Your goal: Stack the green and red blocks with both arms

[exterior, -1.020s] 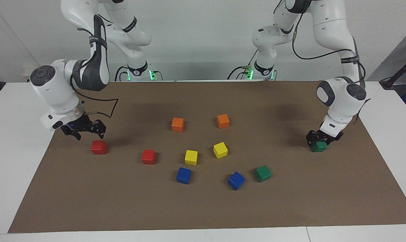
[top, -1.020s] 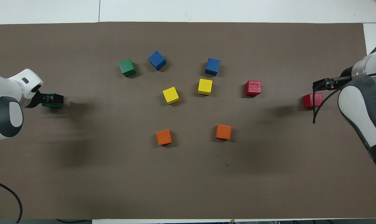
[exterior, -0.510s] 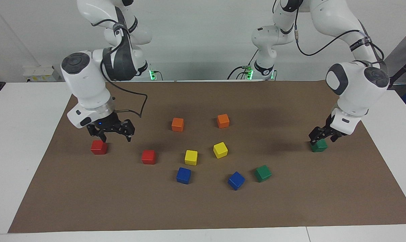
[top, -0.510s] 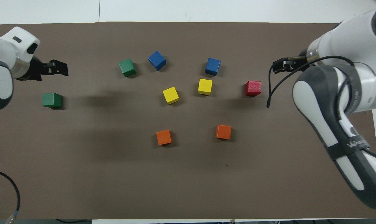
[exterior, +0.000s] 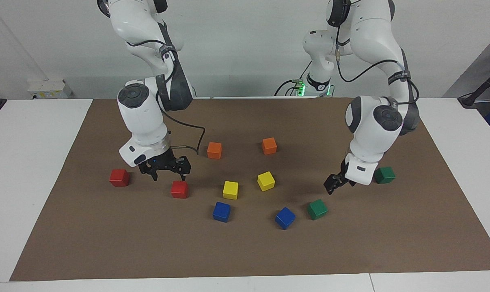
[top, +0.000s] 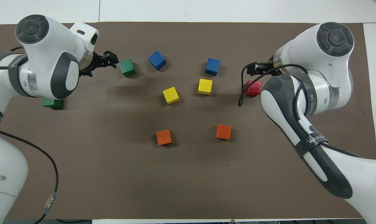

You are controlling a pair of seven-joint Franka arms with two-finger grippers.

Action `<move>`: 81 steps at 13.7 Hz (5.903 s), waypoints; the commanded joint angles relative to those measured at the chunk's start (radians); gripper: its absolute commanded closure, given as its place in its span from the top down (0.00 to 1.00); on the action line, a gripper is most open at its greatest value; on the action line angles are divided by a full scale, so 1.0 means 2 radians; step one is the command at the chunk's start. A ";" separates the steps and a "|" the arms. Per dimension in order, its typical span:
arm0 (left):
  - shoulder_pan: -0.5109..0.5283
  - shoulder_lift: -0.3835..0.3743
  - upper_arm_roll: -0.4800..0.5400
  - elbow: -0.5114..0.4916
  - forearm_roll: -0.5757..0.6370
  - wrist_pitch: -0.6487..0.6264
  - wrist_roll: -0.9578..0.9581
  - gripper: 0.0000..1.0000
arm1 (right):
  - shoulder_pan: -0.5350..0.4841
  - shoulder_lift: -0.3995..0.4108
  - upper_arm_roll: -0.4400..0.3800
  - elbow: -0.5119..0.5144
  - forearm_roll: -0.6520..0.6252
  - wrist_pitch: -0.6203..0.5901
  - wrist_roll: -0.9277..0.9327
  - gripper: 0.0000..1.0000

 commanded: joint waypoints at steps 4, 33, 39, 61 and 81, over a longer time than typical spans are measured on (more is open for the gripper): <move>-0.017 0.054 0.010 0.046 -0.004 0.042 -0.050 1.00 | 0.007 -0.005 0.001 -0.068 0.002 0.056 0.030 1.00; -0.038 0.076 0.013 0.040 0.039 0.031 -0.094 0.00 | -0.155 -0.063 -0.002 -0.034 0.001 -0.109 -0.185 0.17; 0.053 -0.012 0.012 0.030 -0.004 -0.086 0.106 0.00 | -0.177 -0.084 -0.002 -0.120 0.001 -0.008 -0.216 0.17; 0.183 -0.127 0.014 -0.201 -0.005 0.051 0.403 0.00 | -0.181 -0.096 -0.003 -0.194 0.002 0.060 -0.212 0.19; 0.177 -0.144 0.015 -0.264 -0.004 0.146 0.412 1.00 | -0.181 -0.094 -0.003 -0.195 0.002 0.071 -0.207 0.20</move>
